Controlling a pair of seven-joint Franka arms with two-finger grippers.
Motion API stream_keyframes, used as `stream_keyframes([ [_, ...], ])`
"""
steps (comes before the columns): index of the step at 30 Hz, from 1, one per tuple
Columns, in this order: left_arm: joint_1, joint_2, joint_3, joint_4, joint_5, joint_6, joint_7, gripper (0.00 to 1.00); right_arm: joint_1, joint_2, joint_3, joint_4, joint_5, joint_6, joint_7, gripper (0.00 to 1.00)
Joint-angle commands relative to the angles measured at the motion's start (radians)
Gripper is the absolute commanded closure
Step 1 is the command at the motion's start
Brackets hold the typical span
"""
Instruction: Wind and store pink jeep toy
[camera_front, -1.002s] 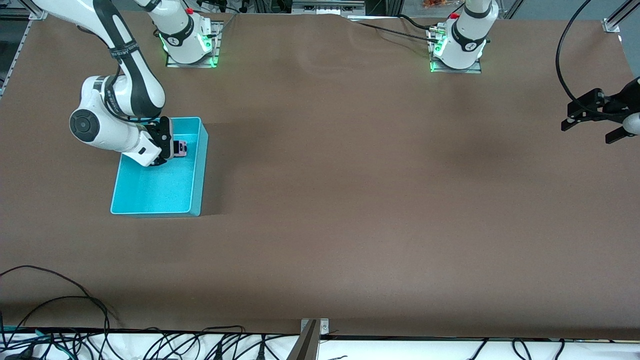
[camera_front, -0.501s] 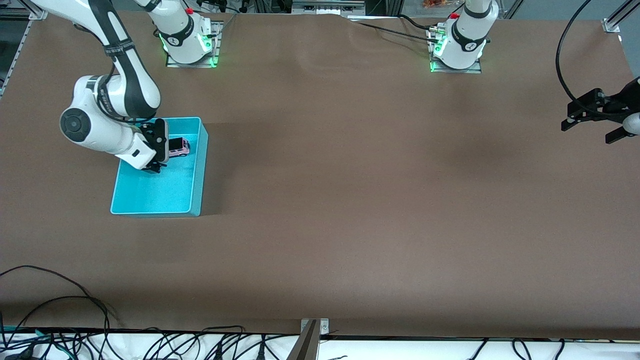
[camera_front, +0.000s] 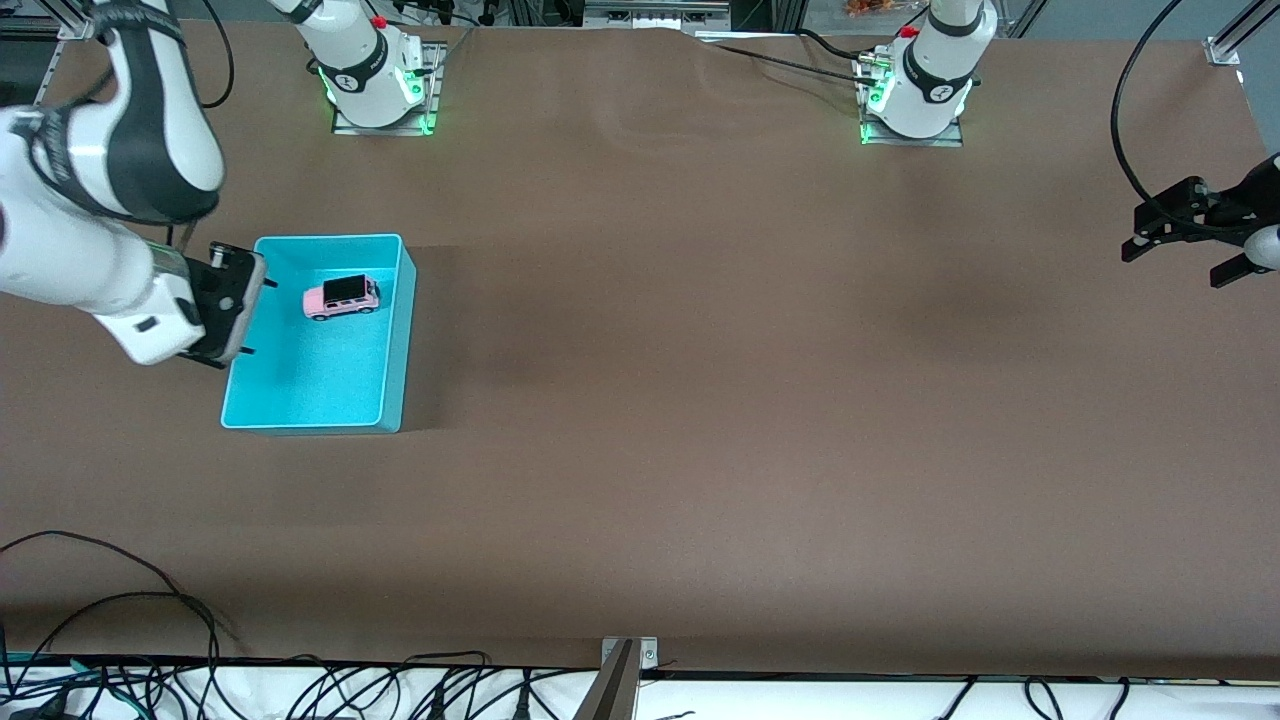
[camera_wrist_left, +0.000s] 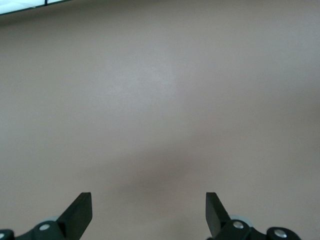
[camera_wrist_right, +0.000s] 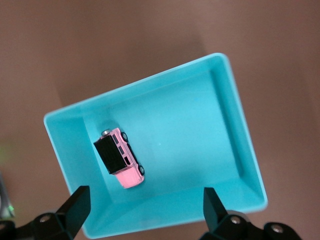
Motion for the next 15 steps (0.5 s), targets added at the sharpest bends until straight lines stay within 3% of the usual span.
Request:
stream_keyframes([
  [1,-0.006,0.005,-0.002,0.024,-0.02,-0.01,0.009,0.0,0.007,0.015,0.001,0.167,0.012,-0.121,0.288,0.0],
  [15,-0.006,0.008,0.0,0.024,-0.022,-0.006,0.009,0.0,0.004,0.015,-0.005,0.368,0.004,-0.228,0.793,0.0],
])
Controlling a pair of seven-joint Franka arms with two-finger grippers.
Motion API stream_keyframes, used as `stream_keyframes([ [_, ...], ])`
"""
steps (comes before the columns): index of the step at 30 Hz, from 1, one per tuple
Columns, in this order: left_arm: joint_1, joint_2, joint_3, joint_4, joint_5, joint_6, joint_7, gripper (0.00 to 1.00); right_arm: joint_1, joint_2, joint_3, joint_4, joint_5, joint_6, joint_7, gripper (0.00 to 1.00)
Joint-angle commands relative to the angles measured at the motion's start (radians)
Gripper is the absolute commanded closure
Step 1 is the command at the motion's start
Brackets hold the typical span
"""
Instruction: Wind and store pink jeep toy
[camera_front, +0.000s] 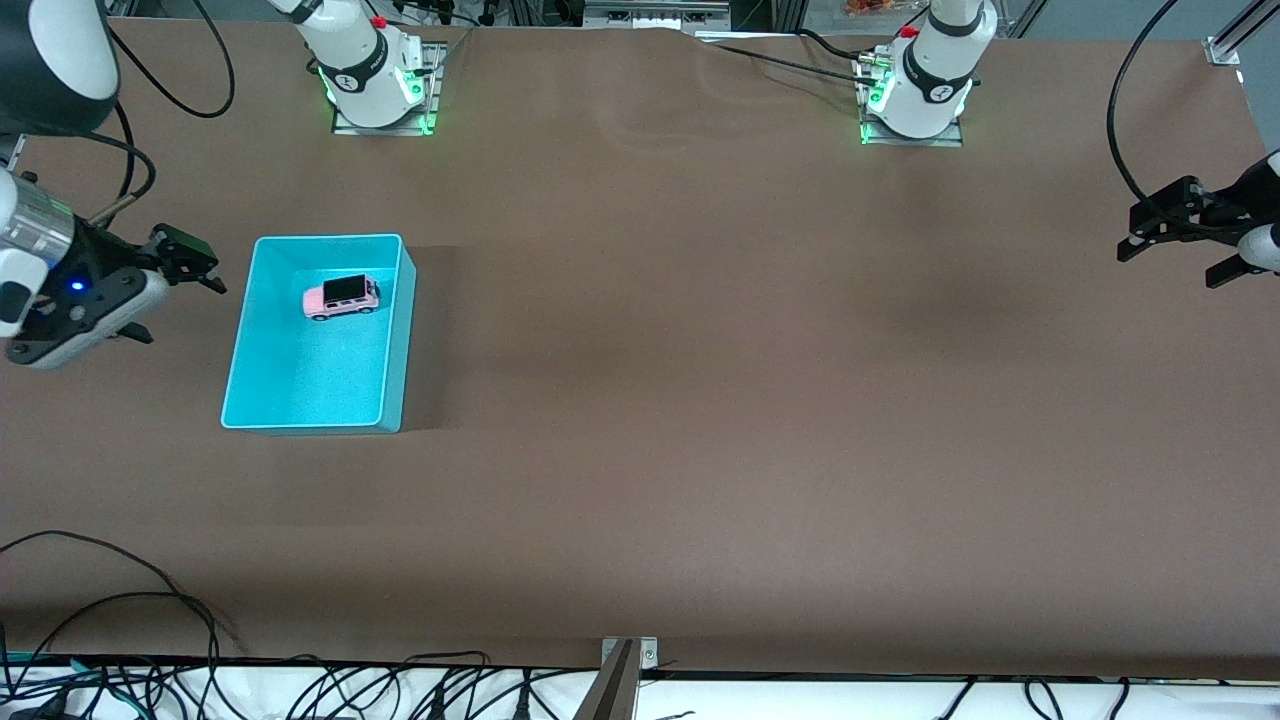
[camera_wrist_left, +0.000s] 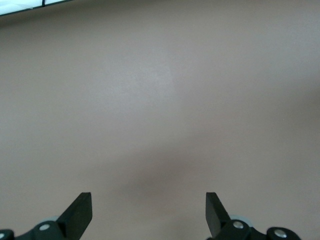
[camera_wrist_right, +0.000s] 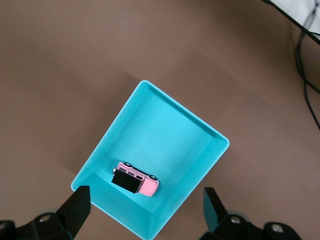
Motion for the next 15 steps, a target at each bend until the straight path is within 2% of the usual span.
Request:
stream_keyframes([
  [1,-0.002,0.008,0.002,0.024,-0.02,-0.004,0.007,0.0,-0.002,0.016,-0.009,0.08,0.004,-0.069,0.212,0.0],
  [6,0.002,0.009,0.002,0.024,-0.021,-0.002,0.009,0.0,-0.002,0.016,-0.012,0.12,0.001,-0.141,0.421,0.0],
  [15,0.004,0.009,0.004,0.022,-0.021,-0.004,0.009,0.0,-0.003,0.013,-0.041,0.151,-0.016,-0.158,0.463,0.0],
])
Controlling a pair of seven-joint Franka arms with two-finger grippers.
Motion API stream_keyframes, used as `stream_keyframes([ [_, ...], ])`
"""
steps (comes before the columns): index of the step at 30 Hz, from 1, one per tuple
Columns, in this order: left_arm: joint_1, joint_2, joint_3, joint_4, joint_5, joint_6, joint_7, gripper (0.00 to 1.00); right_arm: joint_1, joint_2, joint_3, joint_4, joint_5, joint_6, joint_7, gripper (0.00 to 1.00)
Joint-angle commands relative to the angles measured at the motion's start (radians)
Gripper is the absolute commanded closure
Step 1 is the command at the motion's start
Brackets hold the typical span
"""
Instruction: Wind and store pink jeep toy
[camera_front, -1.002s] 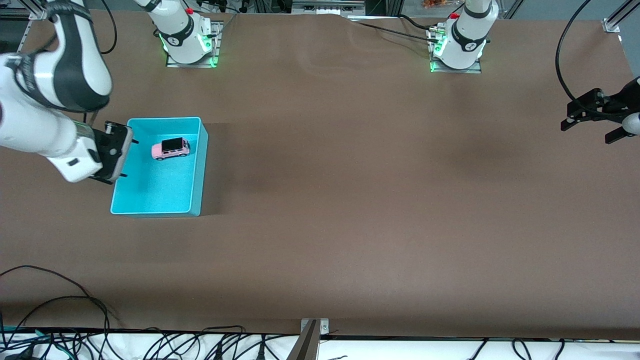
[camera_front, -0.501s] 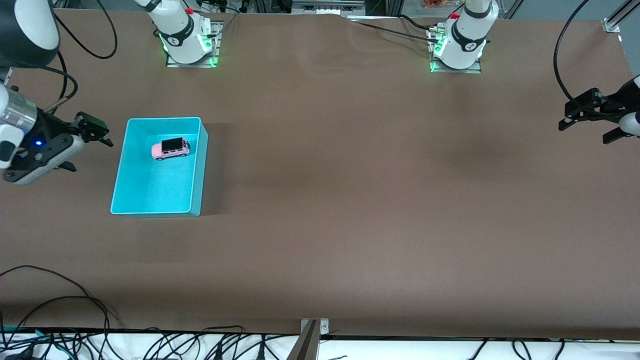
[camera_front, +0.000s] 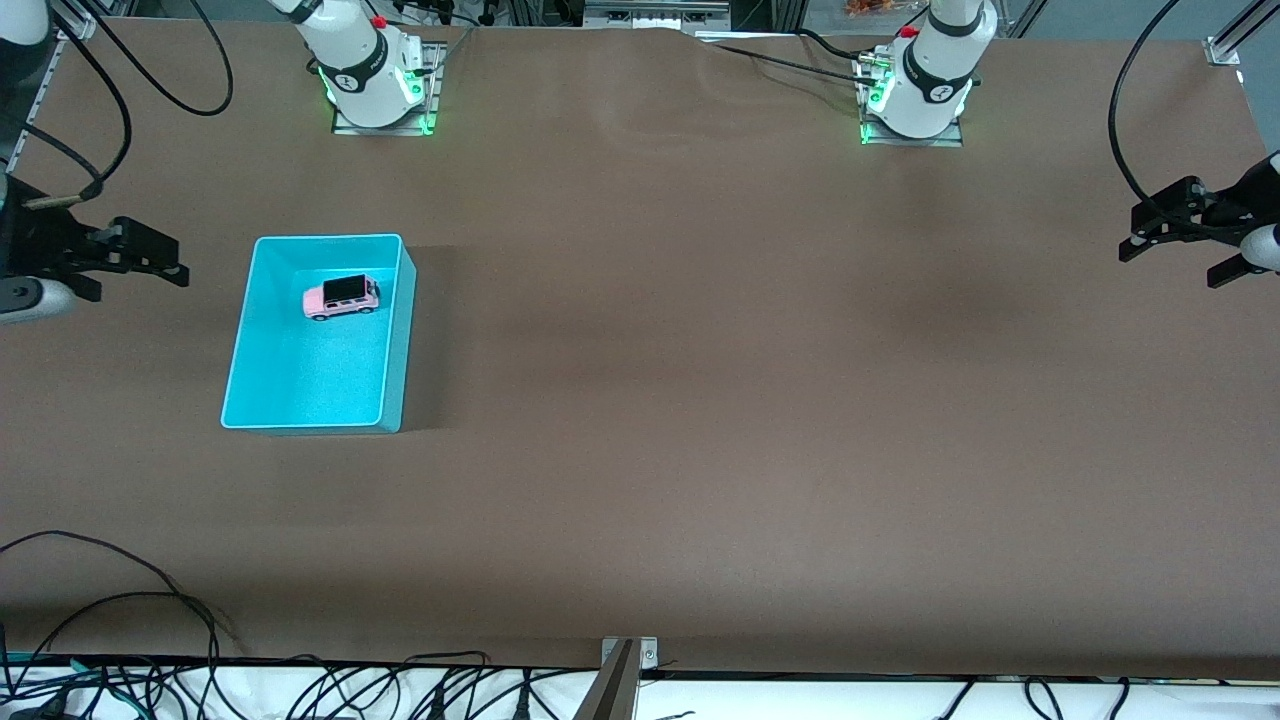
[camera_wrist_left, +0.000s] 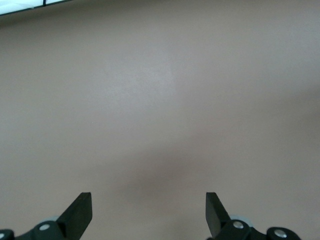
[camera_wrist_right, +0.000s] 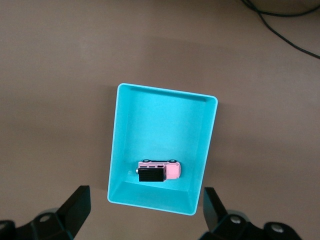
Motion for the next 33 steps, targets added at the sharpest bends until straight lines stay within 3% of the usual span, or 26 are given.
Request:
stream_keyframes([
  [1,0.002,0.009,0.002,0.022,-0.021,-0.002,0.009,0.0,0.0,0.004,-0.015,0.04,-0.018,-0.029,0.032,0.0],
  [5,0.0,0.009,0.002,0.022,-0.021,-0.004,0.007,0.0,0.004,-0.017,-0.007,0.029,-0.073,-0.031,0.048,0.0],
  [10,-0.004,0.009,0.001,0.024,-0.021,-0.002,0.007,0.0,0.004,-0.059,-0.009,-0.026,-0.078,-0.026,0.068,0.0],
  [19,-0.006,0.008,0.001,0.024,-0.042,-0.004,0.006,0.0,0.004,-0.183,-0.009,-0.199,-0.079,0.034,0.069,0.0],
  [33,-0.006,0.009,-0.001,0.024,-0.042,-0.002,0.006,0.0,0.003,-0.145,-0.01,-0.164,-0.059,0.037,0.065,0.0],
])
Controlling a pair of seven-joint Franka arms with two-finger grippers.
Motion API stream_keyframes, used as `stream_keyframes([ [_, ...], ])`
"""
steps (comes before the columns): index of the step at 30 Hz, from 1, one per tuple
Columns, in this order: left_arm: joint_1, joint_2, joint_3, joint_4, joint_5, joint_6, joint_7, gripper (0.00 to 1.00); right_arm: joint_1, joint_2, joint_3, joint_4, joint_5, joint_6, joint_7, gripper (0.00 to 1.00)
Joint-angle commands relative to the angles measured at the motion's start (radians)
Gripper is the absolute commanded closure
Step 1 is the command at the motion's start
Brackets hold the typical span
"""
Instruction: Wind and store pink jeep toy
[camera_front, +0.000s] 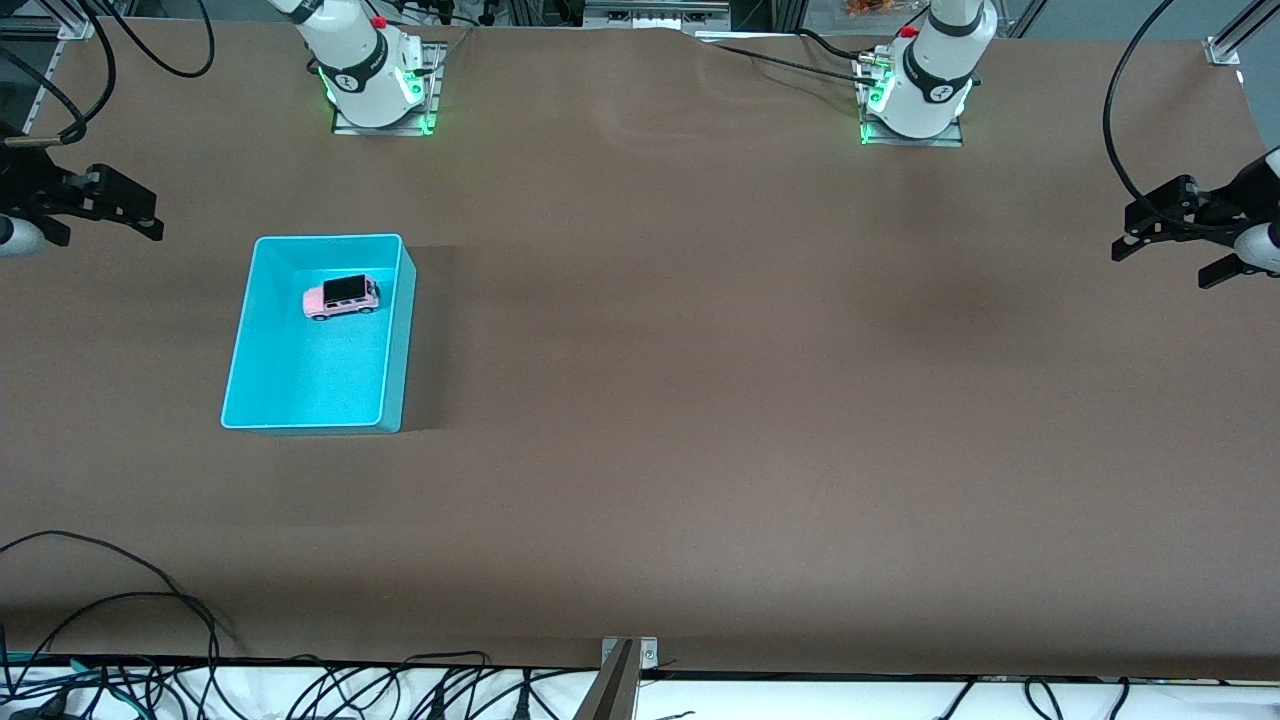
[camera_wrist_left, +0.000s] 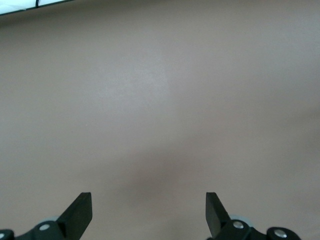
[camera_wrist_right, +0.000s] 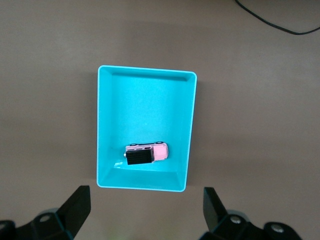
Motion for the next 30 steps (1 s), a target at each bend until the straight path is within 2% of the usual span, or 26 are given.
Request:
stream_keyframes([
  [1,-0.003,0.009,0.002,0.024,-0.022,-0.002,0.006,0.0,0.002,0.016,0.001,0.006,0.002,0.02,0.011,0.0],
  [30,-0.003,0.009,0.002,0.024,-0.021,-0.002,0.006,0.0,0.006,0.027,0.007,0.006,0.016,0.02,0.006,0.0],
])
